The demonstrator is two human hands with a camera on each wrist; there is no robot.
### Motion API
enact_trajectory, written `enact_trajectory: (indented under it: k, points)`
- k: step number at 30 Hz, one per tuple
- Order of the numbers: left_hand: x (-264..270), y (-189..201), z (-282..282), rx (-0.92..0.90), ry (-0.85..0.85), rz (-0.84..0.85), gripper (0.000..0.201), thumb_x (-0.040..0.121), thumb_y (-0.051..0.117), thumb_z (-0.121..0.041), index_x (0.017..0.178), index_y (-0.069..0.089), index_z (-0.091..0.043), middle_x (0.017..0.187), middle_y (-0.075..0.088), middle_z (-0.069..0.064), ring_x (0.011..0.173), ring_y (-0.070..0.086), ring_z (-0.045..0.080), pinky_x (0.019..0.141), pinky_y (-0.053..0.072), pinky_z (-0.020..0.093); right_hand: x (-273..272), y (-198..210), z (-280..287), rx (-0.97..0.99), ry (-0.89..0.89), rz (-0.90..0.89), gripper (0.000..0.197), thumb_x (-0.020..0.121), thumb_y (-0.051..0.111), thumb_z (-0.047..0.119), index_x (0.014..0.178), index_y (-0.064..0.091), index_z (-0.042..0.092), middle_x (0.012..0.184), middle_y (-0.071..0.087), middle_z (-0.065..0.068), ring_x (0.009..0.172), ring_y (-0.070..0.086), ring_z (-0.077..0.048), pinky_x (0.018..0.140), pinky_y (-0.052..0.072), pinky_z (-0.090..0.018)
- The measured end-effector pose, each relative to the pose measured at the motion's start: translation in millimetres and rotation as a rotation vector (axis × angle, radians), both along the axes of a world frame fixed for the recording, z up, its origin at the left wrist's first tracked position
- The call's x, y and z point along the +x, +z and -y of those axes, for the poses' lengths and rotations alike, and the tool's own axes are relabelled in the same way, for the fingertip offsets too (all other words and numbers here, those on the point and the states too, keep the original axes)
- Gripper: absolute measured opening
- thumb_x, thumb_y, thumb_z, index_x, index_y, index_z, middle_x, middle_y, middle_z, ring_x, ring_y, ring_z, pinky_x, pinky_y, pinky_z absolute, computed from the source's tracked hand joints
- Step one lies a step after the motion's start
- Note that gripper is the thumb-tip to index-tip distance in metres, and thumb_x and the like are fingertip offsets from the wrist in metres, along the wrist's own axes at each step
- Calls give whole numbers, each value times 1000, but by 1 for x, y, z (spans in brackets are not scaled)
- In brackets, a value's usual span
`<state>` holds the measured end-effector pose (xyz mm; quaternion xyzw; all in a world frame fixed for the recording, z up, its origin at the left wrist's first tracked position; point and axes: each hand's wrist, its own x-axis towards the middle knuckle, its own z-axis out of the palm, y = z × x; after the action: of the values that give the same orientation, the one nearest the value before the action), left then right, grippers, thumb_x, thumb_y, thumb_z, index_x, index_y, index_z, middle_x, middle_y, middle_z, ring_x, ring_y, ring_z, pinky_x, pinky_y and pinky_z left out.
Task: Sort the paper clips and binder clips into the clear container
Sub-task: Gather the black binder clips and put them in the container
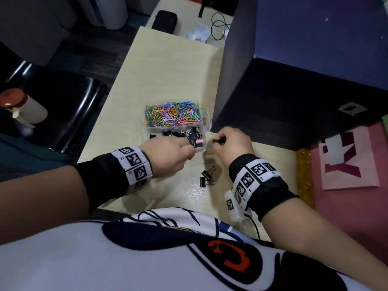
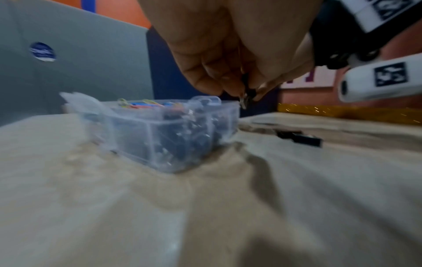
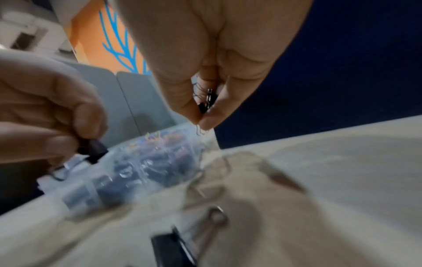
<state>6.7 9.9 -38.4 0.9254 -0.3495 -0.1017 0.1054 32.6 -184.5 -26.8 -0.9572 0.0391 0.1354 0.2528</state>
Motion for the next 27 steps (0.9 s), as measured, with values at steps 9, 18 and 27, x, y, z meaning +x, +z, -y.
enact_trajectory:
  k: [9, 18, 27]
  points:
    - [31, 12, -35, -67, 302, 189, 32, 82, 46, -34, 101, 62, -13, 99, 59, 13, 86, 58, 36, 65, 53, 44, -21, 6, -17, -234, 144, -296, 62, 78, 66, 46, 126, 43, 15, 123, 42, -8, 112, 53, -31, 91, 45, -37]
    - [48, -11, -46, 86, 602, 10, 60, 90, 51, -43, 142, 32, -22, 154, 21, 12, 138, 28, 30, 106, 30, 51, -46, -20, -21, -260, 304, -329, 35, 85, 55, 11, 117, 42, 15, 119, 36, -12, 89, 57, -32, 83, 52, -38]
    - [61, -2, -39, 245, 658, 14, 50, 95, 35, -47, 135, 38, -16, 125, 53, 9, 114, 49, 33, 93, 38, 47, -41, -22, -5, -272, 213, -347, 37, 85, 44, 8, 122, 42, 15, 119, 40, -12, 101, 57, -35, 85, 49, -38]
